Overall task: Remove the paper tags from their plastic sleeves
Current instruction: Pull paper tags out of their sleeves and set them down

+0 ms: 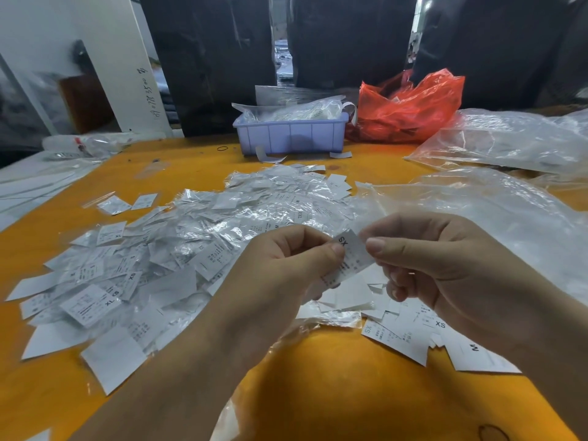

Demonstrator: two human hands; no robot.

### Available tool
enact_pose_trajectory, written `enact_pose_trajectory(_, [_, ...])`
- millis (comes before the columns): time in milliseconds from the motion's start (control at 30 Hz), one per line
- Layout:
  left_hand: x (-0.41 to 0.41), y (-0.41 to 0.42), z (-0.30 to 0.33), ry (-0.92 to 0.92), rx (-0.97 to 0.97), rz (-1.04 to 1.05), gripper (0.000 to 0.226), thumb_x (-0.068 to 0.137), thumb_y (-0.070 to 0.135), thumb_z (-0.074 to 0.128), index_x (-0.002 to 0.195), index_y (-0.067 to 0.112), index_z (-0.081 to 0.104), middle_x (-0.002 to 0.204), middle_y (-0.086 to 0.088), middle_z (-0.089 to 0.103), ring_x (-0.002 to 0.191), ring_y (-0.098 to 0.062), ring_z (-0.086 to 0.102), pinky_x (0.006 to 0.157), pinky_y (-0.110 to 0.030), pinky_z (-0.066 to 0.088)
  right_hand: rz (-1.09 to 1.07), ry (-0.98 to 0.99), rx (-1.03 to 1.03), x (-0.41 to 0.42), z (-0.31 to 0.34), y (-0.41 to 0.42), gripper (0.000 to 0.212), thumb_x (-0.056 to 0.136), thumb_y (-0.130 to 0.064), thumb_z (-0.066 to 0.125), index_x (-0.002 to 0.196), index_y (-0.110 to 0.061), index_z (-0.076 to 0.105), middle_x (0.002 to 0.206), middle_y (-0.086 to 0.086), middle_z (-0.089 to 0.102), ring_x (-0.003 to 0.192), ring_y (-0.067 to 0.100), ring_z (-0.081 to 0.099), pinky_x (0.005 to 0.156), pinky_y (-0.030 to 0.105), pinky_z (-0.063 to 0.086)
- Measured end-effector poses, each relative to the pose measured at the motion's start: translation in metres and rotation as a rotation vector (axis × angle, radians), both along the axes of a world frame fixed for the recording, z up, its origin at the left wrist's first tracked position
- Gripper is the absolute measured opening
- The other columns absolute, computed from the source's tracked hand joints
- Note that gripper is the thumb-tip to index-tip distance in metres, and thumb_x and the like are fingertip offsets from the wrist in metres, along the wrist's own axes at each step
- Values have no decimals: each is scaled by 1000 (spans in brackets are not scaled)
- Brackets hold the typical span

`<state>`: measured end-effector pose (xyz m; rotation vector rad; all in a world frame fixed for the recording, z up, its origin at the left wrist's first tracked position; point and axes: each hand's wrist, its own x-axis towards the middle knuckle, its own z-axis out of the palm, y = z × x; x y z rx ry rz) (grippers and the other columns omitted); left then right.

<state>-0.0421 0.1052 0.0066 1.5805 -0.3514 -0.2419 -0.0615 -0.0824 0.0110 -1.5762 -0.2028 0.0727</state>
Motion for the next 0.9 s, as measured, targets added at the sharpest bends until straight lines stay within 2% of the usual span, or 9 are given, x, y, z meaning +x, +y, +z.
enact_pose_trajectory(133, [-1, -1, -1, 6, -31, -21, 11, 83, 19, 65, 78, 11, 71, 68, 2, 64, 55, -2, 54, 50, -13, 42, 22, 2, -43, -1, 2, 2, 28, 57, -31, 75, 79, -14, 77, 62, 7, 54, 54, 14, 48, 51, 22, 45])
enact_pose_trajectory(300, [0, -1, -3, -8, -14, 2, 8, 86, 22, 66, 89, 16, 71, 72, 2, 67, 55, -2, 54, 51, -14, 42, 59, 5, -57, -3, 4, 3, 28, 56, -31, 74, 78, -15, 78, 60, 4, 53, 53, 13, 46, 51, 22, 43])
enact_pose_trajectory(433, [1, 0, -4, -27, -8, -28, 22, 78, 35, 71, 94, 19, 70, 73, 2, 68, 56, -1, 56, 51, -14, 43, 77, 12, -62, -2, 3, 3, 25, 59, -29, 77, 78, -13, 78, 59, 3, 52, 53, 12, 46, 49, 22, 43])
enact_pose_trajectory(500, [1, 0, -5, -41, -2, -36, 21, 78, 37, 74, 93, 21, 71, 73, 4, 68, 57, -1, 57, 51, -15, 44, 74, 16, -57, -2, 3, 3, 22, 59, -28, 81, 76, -14, 78, 58, 2, 52, 53, 13, 46, 49, 23, 42])
enact_pose_trajectory(700, [1, 0, -7, -64, 25, -34, 24, 77, 40, 66, 94, 25, 74, 82, 0, 70, 62, -4, 55, 55, -19, 43, 84, 38, -106, 0, 1, 1, 31, 61, -31, 74, 82, -7, 76, 60, 4, 50, 52, 13, 45, 49, 24, 42])
enact_pose_trajectory(800, [2, -1, -6, -61, 3, -32, 20, 77, 36, 66, 86, 20, 73, 77, -1, 67, 59, -5, 53, 53, -17, 41, 90, 38, -98, -1, 1, 1, 26, 63, -30, 73, 78, -8, 76, 59, 3, 49, 52, 12, 45, 49, 22, 42])
enact_pose_trajectory(900, [3, 0, -6, -22, -6, -13, 18, 75, 35, 66, 82, 19, 71, 71, -1, 62, 57, -11, 48, 51, -22, 39, 27, 19, -37, 0, 1, 0, 17, 64, -27, 72, 72, -13, 76, 58, 1, 50, 51, 12, 45, 48, 23, 41])
